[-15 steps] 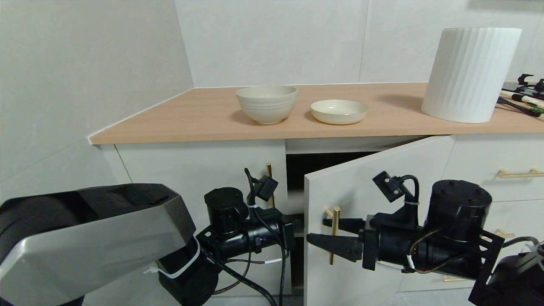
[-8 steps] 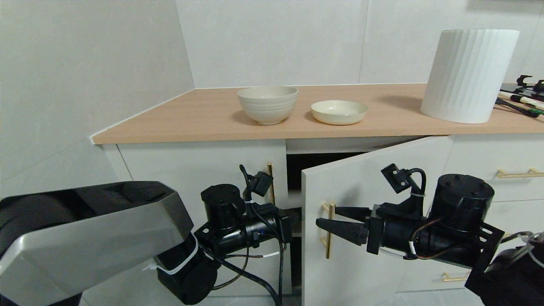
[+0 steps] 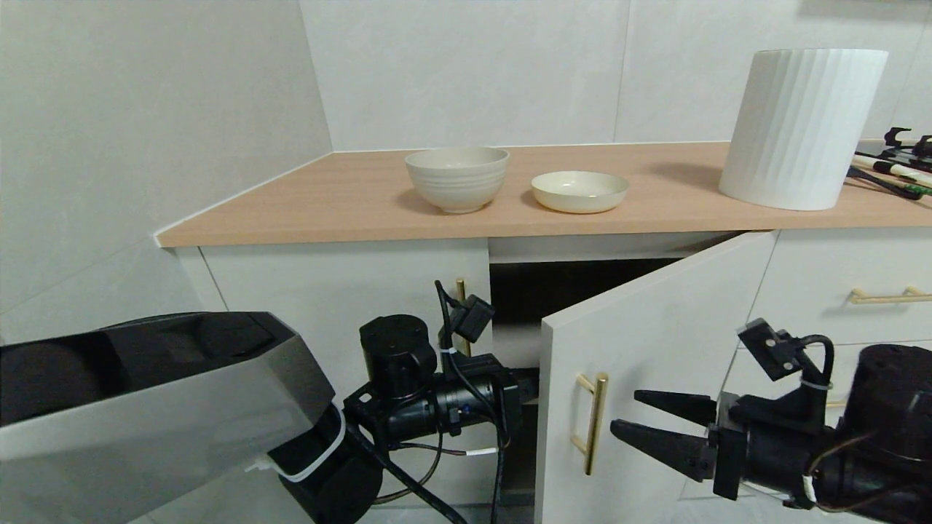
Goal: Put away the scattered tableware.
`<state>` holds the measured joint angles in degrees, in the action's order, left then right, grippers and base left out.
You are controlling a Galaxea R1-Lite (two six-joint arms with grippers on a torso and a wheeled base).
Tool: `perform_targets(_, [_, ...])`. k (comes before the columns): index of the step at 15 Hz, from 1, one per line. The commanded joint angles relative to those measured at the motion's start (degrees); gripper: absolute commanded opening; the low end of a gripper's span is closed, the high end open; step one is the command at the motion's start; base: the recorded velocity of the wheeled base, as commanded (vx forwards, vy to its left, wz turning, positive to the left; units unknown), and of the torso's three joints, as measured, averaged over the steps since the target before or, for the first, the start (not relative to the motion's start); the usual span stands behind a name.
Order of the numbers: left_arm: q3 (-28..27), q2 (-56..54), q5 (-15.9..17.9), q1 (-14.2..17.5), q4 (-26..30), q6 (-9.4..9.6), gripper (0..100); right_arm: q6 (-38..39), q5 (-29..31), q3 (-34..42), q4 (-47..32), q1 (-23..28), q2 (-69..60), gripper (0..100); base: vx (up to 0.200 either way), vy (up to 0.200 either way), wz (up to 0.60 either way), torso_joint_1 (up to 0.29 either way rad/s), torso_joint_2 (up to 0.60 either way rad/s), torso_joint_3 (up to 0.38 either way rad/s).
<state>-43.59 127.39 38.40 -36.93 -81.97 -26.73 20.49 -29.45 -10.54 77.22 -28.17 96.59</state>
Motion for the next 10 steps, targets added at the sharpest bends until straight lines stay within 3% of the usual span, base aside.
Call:
perform_targets(1, [0.0, -0.9, -0.9, 0.0, 0.3, 0.02, 0, 0.1, -0.8, 3.7, -0.4, -2.7, -6.9, 100, 0.000, 0.000, 0.00, 0.000, 0.00, 0.000])
perform_targets(6, [1.3, -1.6, -0.9, -1.3, 1.1, 0.02, 0, -0.1, -0.9, 10.5, -1.6, -15.1, -13.3, 100, 0.000, 0.000, 0.00, 0.000, 0.00, 0.000])
perform_targets(10, [0.5, -2.8, -0.8, -1.7, 4.6, 0.02, 0, -1.3, -0.9, 10.5, -6.6, -18.0, -13.8, 100, -0.200, 0.000, 0.00, 0.005, 0.00, 0.006])
